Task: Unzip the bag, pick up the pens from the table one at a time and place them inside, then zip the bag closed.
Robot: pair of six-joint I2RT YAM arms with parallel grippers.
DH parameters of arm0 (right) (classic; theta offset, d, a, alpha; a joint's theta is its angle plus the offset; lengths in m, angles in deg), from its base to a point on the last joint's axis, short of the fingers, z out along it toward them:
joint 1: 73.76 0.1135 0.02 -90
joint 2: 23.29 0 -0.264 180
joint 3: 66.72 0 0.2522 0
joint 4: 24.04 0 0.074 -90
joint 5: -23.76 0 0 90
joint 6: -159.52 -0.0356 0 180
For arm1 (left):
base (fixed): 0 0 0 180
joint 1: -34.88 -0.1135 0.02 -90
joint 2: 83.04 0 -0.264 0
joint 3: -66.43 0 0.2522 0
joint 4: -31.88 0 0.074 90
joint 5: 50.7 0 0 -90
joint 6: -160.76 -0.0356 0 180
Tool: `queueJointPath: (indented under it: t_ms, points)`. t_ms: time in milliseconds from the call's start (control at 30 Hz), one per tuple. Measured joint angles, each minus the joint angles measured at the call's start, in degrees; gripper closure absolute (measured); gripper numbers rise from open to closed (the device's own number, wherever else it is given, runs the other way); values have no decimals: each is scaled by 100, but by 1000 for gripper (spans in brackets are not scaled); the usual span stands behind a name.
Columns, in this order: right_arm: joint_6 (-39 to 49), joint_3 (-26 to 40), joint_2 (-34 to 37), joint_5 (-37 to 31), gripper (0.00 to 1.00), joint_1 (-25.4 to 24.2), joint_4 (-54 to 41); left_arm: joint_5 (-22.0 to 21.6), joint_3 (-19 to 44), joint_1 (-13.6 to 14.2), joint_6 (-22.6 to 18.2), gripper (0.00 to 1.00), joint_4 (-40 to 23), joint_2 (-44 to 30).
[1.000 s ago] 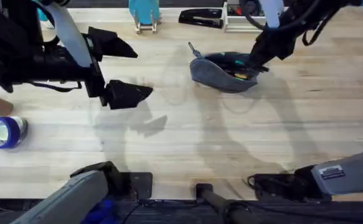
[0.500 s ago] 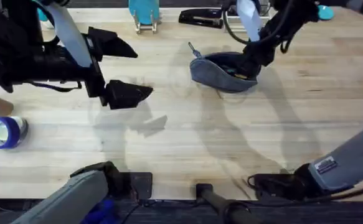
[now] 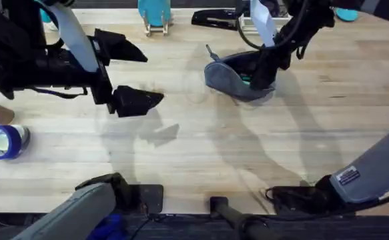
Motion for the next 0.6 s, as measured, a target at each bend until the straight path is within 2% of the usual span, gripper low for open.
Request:
queueJointPath:
  t_ms: [33, 67, 600]
  points:
    - [15, 0, 0, -2, 44, 0, 7, 1, 0, 0, 0, 7, 0, 2]
    - [14, 0, 0, -2, 16, 0, 12, 1, 0, 0, 0, 7, 0, 1]
    - [-77, 0, -2, -2, 5, 2, 13, 1, 0, 0, 0, 8, 0, 2]
